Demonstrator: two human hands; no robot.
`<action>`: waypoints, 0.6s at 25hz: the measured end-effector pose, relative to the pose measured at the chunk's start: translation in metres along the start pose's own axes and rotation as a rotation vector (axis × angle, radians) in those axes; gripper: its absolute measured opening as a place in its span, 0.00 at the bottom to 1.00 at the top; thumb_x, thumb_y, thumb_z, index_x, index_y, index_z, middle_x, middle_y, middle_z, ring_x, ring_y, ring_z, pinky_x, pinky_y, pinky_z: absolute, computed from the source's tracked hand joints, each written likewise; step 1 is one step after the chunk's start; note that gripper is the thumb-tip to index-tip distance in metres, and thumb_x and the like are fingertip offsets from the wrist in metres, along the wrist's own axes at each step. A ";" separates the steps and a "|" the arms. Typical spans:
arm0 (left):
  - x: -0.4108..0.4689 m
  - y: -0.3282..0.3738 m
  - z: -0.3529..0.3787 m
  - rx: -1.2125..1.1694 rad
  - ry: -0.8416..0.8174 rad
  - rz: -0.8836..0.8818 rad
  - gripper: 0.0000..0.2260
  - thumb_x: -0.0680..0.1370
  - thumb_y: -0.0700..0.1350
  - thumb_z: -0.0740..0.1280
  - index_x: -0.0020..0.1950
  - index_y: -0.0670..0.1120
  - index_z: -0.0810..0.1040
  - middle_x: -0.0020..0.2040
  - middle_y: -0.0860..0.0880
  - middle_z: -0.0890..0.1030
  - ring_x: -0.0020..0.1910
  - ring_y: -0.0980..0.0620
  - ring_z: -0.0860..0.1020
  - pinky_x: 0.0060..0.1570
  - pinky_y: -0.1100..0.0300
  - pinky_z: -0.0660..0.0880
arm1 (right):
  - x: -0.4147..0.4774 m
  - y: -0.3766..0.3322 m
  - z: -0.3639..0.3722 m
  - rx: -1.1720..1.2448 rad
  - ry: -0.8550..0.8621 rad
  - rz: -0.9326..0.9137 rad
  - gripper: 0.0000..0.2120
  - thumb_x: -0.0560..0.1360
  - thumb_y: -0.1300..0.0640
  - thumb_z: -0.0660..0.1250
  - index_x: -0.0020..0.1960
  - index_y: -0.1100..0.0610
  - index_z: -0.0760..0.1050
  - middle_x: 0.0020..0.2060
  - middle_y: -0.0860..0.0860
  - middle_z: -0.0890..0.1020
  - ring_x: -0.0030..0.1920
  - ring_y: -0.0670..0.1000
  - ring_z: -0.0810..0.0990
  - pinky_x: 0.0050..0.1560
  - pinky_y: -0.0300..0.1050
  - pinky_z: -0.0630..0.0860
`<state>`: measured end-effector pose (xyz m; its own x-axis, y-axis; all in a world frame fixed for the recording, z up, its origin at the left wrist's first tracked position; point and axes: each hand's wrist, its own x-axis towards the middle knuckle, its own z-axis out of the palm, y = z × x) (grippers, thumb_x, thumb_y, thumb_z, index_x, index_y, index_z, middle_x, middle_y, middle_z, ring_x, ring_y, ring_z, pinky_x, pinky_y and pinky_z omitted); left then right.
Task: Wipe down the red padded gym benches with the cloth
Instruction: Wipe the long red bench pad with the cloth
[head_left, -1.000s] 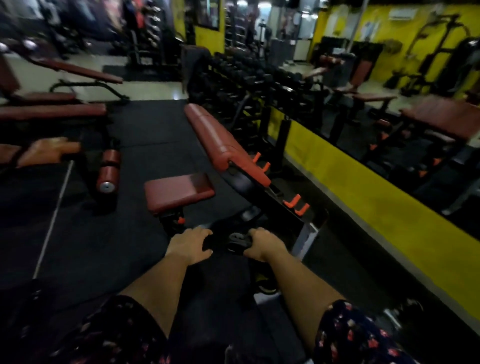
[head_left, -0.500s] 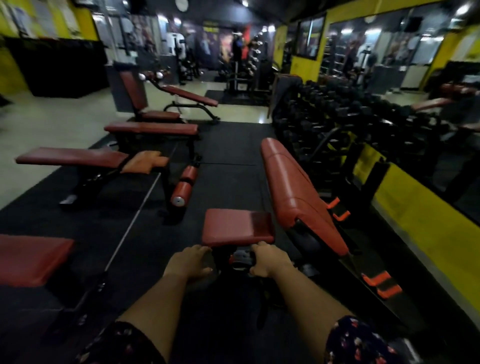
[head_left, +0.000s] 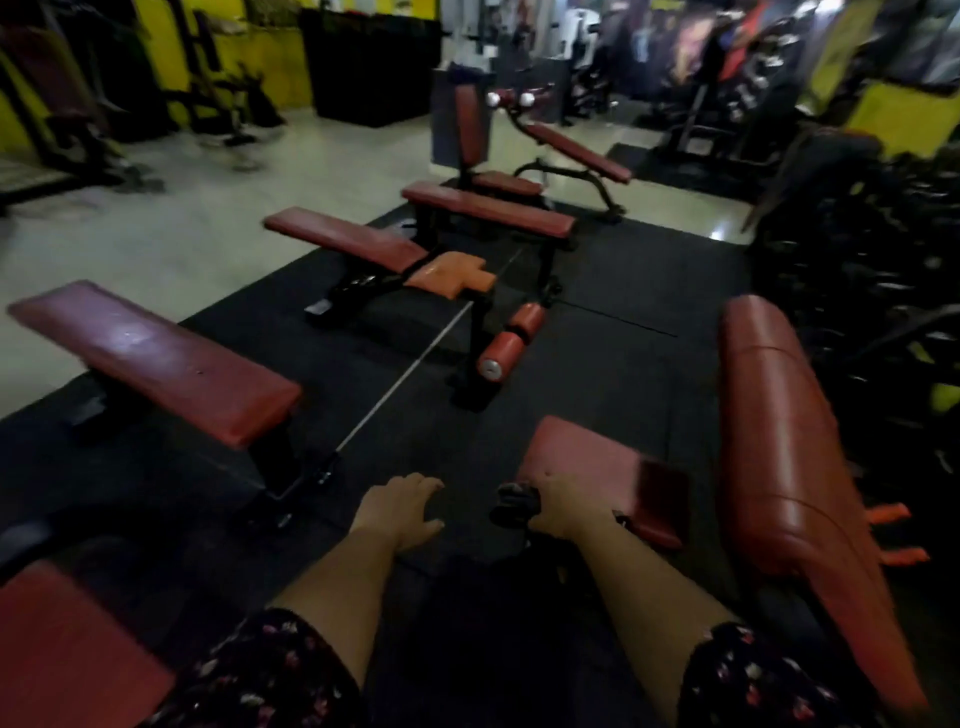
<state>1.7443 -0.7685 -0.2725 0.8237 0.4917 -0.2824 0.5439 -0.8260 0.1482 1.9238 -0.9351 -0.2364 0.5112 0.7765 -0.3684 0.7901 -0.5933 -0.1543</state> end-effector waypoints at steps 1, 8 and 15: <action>0.006 -0.016 0.000 -0.004 -0.004 -0.037 0.28 0.78 0.60 0.63 0.77 0.56 0.60 0.73 0.51 0.67 0.69 0.47 0.69 0.63 0.49 0.71 | 0.022 -0.014 -0.003 -0.011 -0.020 -0.050 0.25 0.70 0.49 0.68 0.65 0.54 0.71 0.60 0.55 0.74 0.59 0.60 0.76 0.57 0.52 0.75; 0.060 -0.136 -0.018 -0.079 -0.006 -0.250 0.28 0.78 0.60 0.63 0.76 0.55 0.62 0.72 0.50 0.68 0.69 0.47 0.69 0.63 0.48 0.71 | 0.163 -0.113 -0.028 -0.141 -0.027 -0.324 0.26 0.72 0.47 0.68 0.68 0.53 0.69 0.60 0.53 0.72 0.59 0.60 0.74 0.53 0.53 0.75; 0.087 -0.222 -0.050 -0.151 0.043 -0.420 0.29 0.78 0.59 0.64 0.77 0.54 0.62 0.70 0.50 0.69 0.67 0.47 0.70 0.63 0.49 0.70 | 0.253 -0.193 -0.051 -0.193 -0.040 -0.450 0.27 0.72 0.49 0.68 0.69 0.52 0.67 0.61 0.52 0.71 0.60 0.58 0.72 0.55 0.53 0.75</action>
<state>1.7033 -0.5285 -0.2831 0.5309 0.7894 -0.3083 0.8471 -0.5044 0.1672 1.9180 -0.6134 -0.2535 0.0944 0.9359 -0.3393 0.9798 -0.1477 -0.1349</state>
